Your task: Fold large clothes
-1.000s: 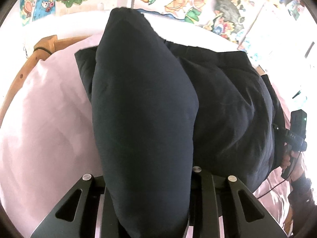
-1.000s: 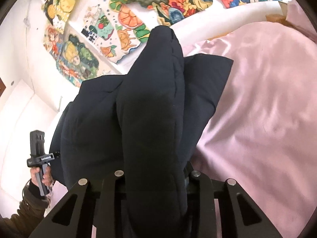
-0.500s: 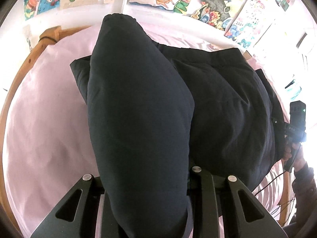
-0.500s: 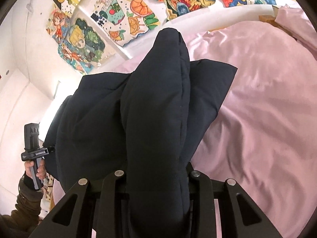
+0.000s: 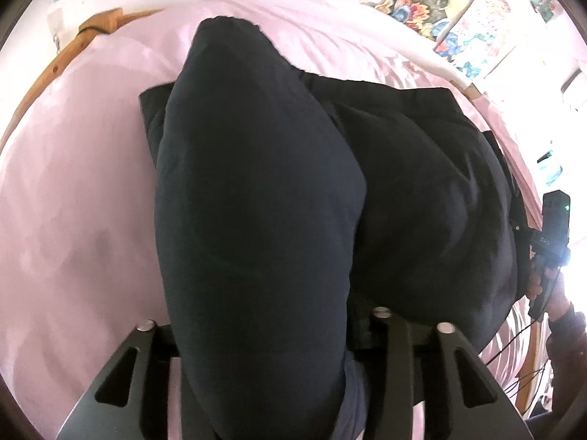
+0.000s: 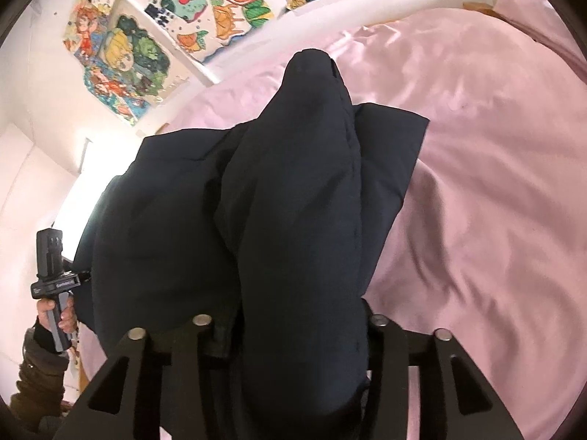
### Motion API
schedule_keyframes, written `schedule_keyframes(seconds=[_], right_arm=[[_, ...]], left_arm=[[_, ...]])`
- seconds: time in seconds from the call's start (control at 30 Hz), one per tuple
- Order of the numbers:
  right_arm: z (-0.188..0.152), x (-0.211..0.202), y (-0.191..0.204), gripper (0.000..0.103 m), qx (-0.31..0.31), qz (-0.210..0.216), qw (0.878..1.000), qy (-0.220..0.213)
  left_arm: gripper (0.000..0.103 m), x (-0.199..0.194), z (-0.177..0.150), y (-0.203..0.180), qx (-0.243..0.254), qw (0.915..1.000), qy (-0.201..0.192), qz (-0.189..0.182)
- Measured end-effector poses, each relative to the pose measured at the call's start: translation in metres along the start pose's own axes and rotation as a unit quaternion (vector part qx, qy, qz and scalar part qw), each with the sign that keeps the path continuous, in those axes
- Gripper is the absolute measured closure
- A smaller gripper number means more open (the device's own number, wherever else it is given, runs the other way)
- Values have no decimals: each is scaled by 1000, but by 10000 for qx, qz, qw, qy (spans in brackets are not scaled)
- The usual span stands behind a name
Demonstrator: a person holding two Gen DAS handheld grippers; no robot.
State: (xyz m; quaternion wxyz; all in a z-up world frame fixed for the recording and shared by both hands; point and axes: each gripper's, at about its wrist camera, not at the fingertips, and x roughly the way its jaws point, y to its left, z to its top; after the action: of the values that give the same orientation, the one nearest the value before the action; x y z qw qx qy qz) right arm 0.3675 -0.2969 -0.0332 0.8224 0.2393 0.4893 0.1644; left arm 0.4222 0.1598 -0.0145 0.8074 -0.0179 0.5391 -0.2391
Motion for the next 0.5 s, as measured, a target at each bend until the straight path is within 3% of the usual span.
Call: schedule_keyframes(seconds=[0.1, 0.2, 0.37, 0.5], right_arm=[[-1, 1, -6, 41, 248, -163, 9996, 37], [-4, -3, -9, 24, 347, -383, 9987, 14], [-16, -11, -2, 4, 329, -802, 9962, 0], [-32, -13, 10, 0, 135, -1019, 9945, -176]], left_arm=[[54, 1, 3, 8, -286, 9996, 59, -32], [47, -6, 5, 11, -608, 9978, 122, 214], [40, -18, 0, -8, -418, 9940, -135, 999], [35, -17, -15, -29, -204, 9833, -581, 1712]])
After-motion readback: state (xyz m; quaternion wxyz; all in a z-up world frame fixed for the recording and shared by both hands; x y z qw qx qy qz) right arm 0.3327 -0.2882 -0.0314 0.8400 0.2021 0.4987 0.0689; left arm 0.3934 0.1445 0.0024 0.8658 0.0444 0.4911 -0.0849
